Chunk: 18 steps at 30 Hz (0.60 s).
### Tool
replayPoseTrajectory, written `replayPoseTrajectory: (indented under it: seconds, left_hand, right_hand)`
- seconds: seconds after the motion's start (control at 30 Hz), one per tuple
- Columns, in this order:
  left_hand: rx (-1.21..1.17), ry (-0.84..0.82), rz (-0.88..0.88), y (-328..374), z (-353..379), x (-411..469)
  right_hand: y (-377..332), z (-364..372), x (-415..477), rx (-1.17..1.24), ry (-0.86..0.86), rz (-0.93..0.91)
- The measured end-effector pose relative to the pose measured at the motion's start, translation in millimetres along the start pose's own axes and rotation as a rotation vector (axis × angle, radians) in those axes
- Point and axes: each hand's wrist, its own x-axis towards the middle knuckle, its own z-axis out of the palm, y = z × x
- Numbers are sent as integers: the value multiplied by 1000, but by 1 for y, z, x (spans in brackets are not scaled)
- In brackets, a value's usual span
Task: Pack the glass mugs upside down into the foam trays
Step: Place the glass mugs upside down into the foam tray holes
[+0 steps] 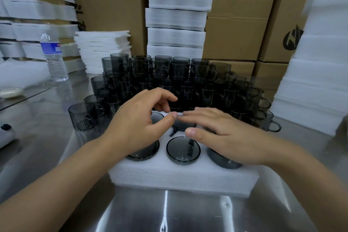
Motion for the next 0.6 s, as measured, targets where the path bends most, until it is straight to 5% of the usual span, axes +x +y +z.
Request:
replayPoseTrajectory:
  seconds: [0.13,0.6]
  left_hand:
    - [10,-4,10,0,0,0]
    - [-17,-132,-40,-4,4,1]
  right_hand:
    - [4,9,3,-140,-127,82]
    - [15,17,8,-187,-111,47]
